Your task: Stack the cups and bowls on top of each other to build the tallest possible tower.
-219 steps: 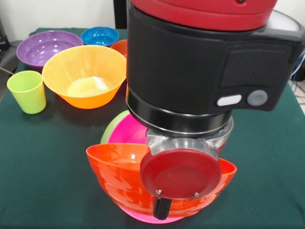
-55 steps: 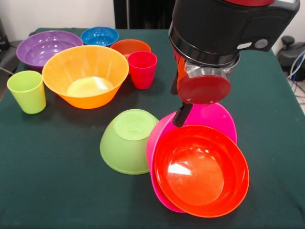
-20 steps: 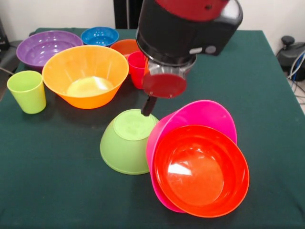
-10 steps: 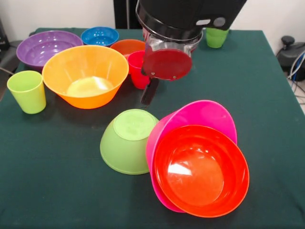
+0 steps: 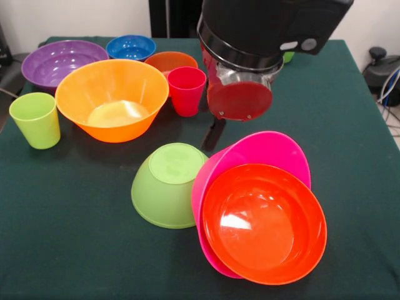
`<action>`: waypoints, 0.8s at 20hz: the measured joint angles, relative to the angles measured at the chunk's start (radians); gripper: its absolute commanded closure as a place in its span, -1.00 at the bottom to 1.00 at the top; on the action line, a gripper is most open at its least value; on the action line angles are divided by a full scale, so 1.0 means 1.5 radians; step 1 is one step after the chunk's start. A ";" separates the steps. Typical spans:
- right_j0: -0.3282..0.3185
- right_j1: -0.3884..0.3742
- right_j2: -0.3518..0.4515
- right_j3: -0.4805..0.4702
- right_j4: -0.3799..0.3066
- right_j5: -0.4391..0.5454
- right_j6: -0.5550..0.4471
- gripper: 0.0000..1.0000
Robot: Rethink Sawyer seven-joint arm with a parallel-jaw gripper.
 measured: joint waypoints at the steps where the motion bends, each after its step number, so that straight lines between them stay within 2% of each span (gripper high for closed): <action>1: 0.000 0.003 0.002 -0.001 0.000 0.000 0.000 -1.00; 16: 0.019 0.014 0.035 0.002 -0.003 0.000 0.000 -1.00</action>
